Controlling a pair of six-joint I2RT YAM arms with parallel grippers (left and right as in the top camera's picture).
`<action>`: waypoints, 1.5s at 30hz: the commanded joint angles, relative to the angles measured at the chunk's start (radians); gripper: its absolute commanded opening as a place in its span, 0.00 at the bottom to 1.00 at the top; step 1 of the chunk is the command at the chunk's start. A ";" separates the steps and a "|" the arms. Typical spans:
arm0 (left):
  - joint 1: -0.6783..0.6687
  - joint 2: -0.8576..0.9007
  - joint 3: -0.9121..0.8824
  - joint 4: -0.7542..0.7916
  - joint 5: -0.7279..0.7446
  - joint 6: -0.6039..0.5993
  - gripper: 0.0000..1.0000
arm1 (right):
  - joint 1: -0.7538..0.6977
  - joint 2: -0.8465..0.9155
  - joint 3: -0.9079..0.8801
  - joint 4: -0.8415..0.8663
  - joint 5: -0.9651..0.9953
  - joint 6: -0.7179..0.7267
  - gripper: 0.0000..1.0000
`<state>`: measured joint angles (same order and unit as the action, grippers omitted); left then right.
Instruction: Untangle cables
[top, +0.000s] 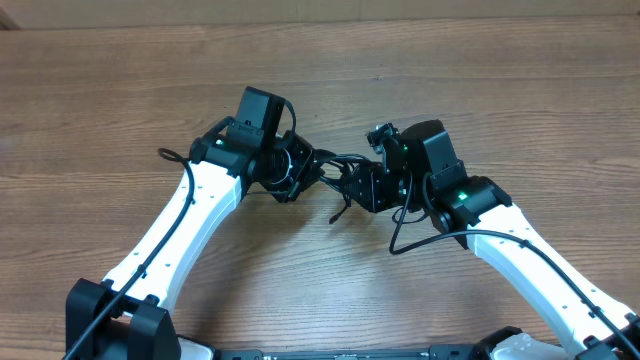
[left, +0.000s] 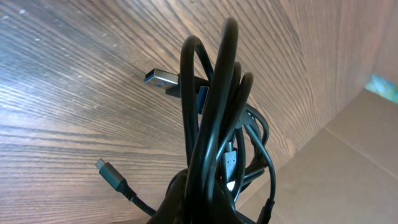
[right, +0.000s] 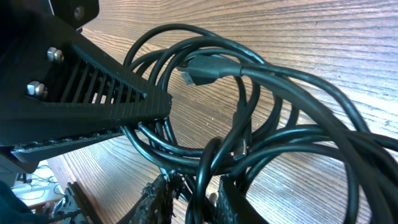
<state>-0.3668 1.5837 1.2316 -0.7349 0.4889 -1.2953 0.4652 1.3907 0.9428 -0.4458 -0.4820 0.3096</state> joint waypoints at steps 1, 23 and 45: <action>0.000 -0.023 0.024 0.014 0.053 0.044 0.04 | -0.001 -0.002 0.023 0.002 0.011 -0.007 0.23; 0.000 -0.023 0.024 0.013 0.028 0.063 0.04 | -0.001 -0.002 0.023 0.003 0.010 -0.003 0.04; 0.000 -0.022 0.024 -0.039 -0.235 0.096 0.04 | -0.010 -0.003 0.023 0.079 -0.145 0.012 0.04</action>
<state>-0.3672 1.5791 1.2316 -0.7635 0.3721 -1.2228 0.4587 1.3911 0.9428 -0.3775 -0.5808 0.3180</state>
